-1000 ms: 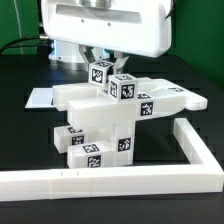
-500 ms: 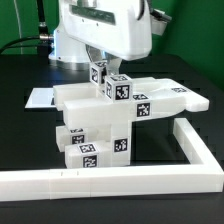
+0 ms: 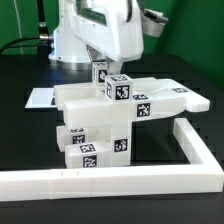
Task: Assemble chair
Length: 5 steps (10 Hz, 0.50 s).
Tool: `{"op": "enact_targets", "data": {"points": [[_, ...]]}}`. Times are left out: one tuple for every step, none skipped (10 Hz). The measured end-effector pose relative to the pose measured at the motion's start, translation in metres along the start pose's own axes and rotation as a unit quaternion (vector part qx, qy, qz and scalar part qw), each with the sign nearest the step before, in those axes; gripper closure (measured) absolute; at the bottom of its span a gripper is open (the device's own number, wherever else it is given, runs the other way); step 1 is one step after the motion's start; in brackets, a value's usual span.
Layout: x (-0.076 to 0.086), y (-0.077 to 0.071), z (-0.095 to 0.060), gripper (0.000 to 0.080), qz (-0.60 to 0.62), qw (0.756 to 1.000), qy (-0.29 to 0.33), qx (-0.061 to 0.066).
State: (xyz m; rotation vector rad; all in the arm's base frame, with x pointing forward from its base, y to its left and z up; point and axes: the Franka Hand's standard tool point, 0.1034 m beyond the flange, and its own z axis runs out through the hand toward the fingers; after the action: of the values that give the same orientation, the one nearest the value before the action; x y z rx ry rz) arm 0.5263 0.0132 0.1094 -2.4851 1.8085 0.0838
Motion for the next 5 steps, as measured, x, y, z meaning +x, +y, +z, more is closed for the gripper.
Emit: {"op": "enact_targets", "data": {"points": [[-0.0011, 0.0005, 0.0007, 0.0182, -0.015, 1.000, 0.000, -0.007], [-0.0008, 0.0004, 0.0008, 0.0182, -0.031, 0.999, 0.000, -0.007], [-0.0005, 0.0005, 0.0008, 0.0155, -0.081, 0.997, 0.000, -0.007], [-0.0004, 0.0005, 0.0008, 0.0151, -0.122, 0.992, -0.001, -0.007], [-0.0001, 0.0009, 0.0009, 0.0151, -0.166, 0.986, 0.000, -0.008]]}}
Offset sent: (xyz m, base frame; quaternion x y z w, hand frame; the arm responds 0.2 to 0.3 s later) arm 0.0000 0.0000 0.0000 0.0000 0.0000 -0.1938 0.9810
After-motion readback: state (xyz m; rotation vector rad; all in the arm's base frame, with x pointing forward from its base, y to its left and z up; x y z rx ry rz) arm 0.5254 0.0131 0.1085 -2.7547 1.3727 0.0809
